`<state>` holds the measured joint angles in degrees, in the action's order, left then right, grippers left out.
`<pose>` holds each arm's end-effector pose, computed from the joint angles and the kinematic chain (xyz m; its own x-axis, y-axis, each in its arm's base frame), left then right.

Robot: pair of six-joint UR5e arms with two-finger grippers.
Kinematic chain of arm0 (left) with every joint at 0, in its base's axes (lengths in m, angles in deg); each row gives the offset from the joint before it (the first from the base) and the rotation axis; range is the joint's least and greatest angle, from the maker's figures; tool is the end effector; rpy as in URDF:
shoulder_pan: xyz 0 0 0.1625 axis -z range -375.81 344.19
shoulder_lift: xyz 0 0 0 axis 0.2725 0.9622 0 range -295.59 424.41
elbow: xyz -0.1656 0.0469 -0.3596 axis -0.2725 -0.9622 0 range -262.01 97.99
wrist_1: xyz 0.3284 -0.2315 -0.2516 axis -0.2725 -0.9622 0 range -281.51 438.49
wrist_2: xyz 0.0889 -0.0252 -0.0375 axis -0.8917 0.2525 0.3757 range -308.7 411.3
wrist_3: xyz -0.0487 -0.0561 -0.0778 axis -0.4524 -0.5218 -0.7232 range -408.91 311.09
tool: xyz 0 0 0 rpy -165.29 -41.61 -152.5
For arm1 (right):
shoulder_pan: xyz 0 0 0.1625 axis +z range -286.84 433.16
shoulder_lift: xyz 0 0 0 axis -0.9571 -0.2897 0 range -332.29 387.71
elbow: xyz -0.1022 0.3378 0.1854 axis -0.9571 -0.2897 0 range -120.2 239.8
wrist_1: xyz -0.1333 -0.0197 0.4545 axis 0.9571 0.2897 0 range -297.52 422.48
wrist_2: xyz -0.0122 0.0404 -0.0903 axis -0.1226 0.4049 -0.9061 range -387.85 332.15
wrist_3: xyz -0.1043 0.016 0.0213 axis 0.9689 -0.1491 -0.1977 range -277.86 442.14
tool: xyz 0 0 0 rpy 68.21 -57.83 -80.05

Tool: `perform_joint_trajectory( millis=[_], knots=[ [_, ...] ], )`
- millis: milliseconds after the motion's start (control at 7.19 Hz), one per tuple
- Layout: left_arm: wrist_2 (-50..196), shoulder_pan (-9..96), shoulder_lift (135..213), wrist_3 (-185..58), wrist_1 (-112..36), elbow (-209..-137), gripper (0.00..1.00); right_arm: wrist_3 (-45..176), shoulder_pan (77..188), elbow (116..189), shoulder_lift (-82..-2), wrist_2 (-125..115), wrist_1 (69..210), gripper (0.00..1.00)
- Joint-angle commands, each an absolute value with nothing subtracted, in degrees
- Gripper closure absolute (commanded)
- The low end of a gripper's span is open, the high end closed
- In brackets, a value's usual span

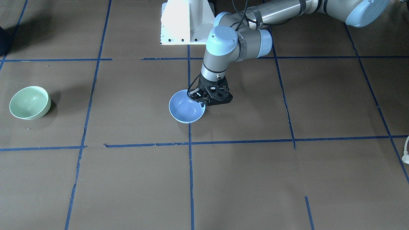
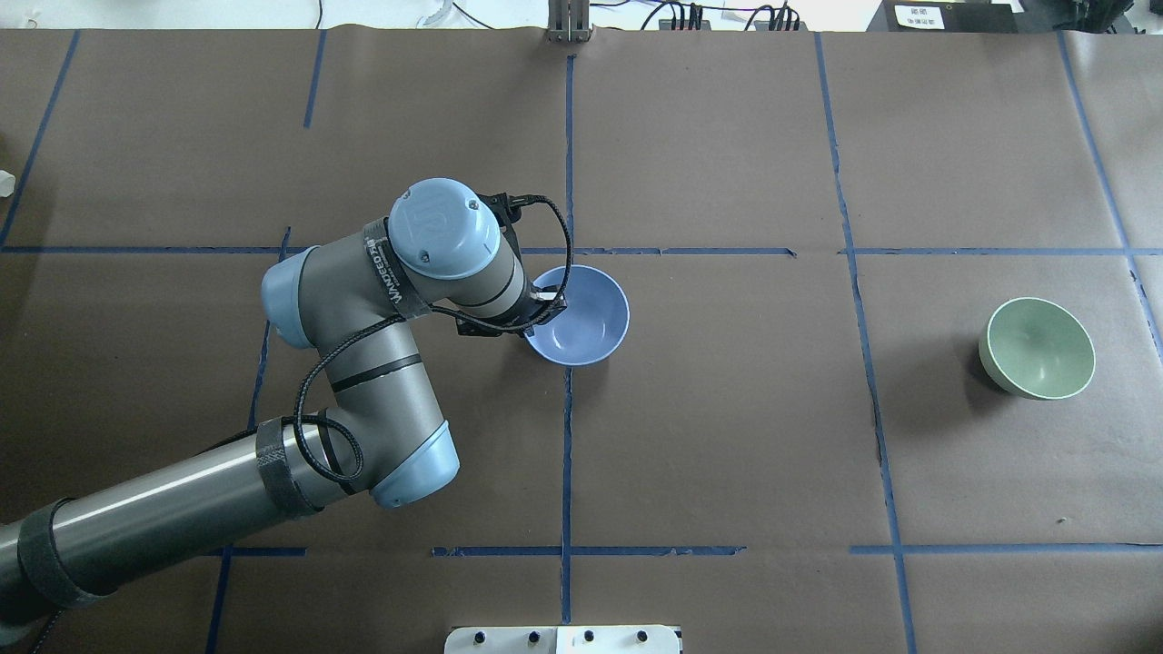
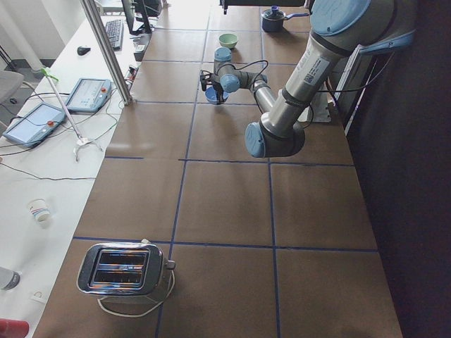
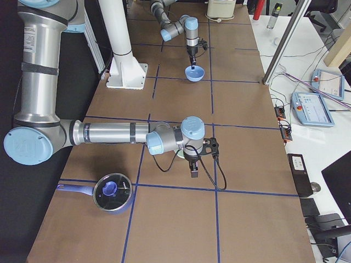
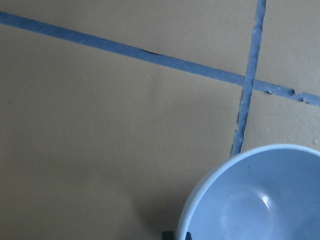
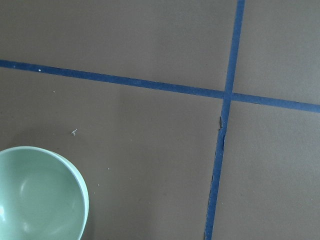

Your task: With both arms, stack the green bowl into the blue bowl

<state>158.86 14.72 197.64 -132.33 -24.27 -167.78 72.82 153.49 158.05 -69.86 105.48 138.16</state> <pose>0.6110 -0.4774 0.1519 0.5617 -0.2045 -0.8017 0.2172 0.9714 -0.0956 -0.0286 -0.5215 0.6022 0.7043 -0.1391 0.6961 0.0487 0.9878 0.1481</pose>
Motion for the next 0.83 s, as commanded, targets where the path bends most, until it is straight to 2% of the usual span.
perform_joint_trajectory(
  millis=[0,139,278,417,696],
  knots=[
    [158.8,14.7,197.2,-132.1,-24.4,-167.5,1.00,72.8,153.5,158.1,-69.9,105.5,138.1,0.00],
    [158.8,14.7,197.2,-132.1,-24.4,-167.5,0.91,72.8,153.4,158.1,-69.9,105.5,138.1,0.00],
    [158.6,14.7,196.6,-131.7,-24.4,-167.6,0.07,72.8,153.4,158.1,-69.9,105.5,138.1,0.00],
    [158.6,15.2,195.9,-127.7,-23.9,-168.7,0.00,72.7,153.4,158.2,-69.9,105.9,138.1,0.00],
    [165.3,20.4,189.7,-118.7,-18.4,-176.6,0.00,72.8,153.4,159.3,-69.8,109.5,138.1,0.00]
  ],
)
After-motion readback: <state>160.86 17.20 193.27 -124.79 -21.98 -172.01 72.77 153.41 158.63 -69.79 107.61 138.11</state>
